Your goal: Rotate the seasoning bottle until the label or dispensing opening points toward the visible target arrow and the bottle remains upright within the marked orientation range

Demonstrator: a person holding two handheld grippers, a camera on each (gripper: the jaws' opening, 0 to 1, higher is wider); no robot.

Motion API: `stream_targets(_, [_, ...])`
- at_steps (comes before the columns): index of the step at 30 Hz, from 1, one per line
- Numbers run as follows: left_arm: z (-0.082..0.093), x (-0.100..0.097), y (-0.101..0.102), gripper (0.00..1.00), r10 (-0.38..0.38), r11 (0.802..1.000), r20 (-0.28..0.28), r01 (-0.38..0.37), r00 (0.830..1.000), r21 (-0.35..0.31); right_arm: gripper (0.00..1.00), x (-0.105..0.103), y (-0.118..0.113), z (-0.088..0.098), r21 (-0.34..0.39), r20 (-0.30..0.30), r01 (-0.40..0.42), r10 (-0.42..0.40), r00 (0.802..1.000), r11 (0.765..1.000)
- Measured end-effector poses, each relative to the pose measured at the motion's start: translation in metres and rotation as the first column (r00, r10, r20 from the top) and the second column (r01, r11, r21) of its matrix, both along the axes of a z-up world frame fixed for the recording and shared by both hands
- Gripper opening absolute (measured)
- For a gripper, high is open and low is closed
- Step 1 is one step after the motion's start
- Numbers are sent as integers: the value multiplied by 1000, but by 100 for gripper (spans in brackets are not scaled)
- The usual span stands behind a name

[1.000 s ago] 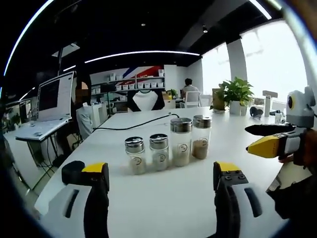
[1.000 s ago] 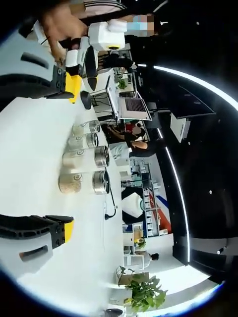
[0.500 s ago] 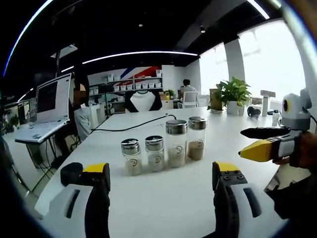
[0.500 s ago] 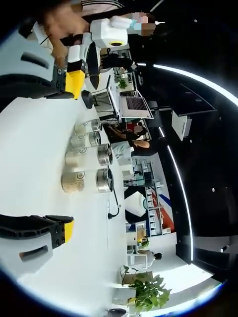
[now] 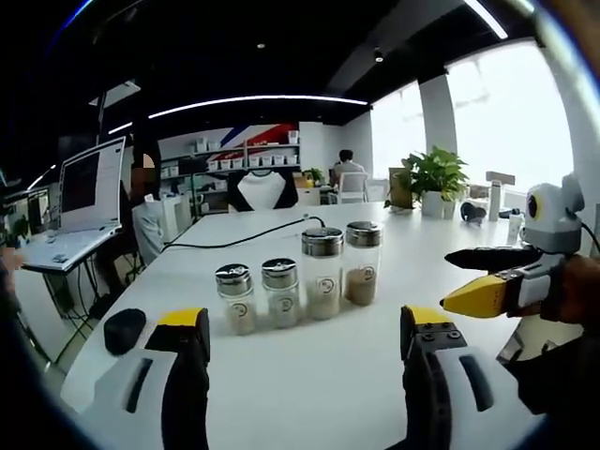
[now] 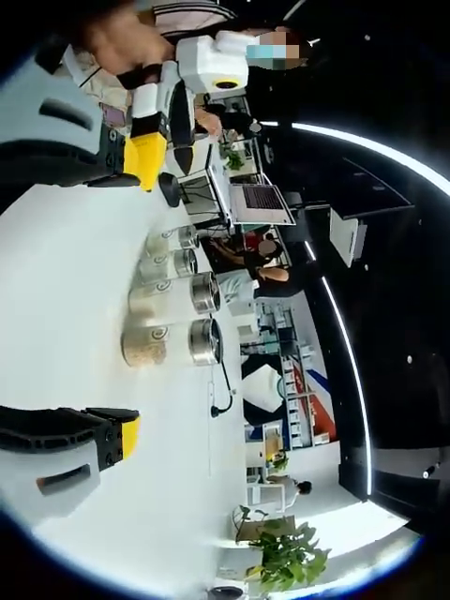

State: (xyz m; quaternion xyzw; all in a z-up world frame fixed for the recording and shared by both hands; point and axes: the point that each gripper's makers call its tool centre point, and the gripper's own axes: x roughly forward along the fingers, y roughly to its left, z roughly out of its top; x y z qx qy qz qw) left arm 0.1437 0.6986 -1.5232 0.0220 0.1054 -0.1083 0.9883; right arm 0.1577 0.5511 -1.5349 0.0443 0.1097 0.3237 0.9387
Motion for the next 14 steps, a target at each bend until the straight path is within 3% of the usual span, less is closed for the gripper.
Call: stream_targets(14, [-1,2,-3,88,-14,1000,-9,14,1000,-9,99,-1,5,-2,-6,-9,-22,22,1000,1000])
